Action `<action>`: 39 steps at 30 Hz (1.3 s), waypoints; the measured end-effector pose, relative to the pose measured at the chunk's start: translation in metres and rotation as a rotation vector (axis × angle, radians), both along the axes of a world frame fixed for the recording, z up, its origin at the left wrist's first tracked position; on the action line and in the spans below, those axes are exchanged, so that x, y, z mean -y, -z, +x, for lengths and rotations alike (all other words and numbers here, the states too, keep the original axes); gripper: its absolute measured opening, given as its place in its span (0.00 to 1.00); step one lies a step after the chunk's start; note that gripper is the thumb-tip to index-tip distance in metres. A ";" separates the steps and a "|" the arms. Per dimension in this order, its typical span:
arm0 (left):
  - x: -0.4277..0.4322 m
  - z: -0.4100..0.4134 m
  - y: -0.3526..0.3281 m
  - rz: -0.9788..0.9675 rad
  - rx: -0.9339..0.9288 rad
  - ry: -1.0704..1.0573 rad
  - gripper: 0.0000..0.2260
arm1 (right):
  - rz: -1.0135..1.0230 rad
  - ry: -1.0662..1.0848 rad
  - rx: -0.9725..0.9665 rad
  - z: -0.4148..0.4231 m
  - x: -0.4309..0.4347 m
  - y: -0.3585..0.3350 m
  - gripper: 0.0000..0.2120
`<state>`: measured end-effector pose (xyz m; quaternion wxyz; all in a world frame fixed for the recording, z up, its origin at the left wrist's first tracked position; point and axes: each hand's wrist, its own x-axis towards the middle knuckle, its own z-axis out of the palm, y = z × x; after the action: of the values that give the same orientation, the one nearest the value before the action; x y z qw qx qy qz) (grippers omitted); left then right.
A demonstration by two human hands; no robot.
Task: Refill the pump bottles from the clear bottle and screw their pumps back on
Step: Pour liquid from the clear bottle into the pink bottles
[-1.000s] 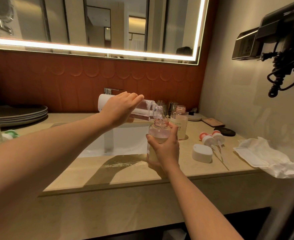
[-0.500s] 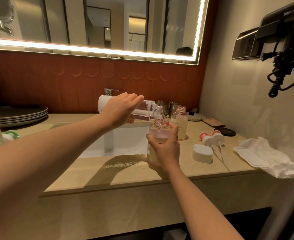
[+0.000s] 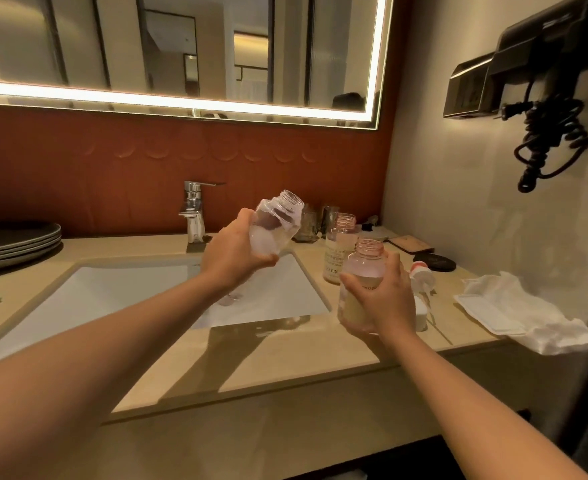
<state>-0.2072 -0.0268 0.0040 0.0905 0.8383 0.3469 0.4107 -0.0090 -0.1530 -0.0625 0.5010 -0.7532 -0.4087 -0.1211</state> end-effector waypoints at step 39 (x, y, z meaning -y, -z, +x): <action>-0.088 0.053 0.055 -0.345 0.179 -0.031 0.31 | 0.121 0.123 -0.368 0.011 -0.124 -0.011 0.41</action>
<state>-0.1546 0.0613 -0.0512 0.2571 0.7649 0.4157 0.4195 0.0023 -0.0288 -0.0518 0.6033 -0.7547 -0.2554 -0.0361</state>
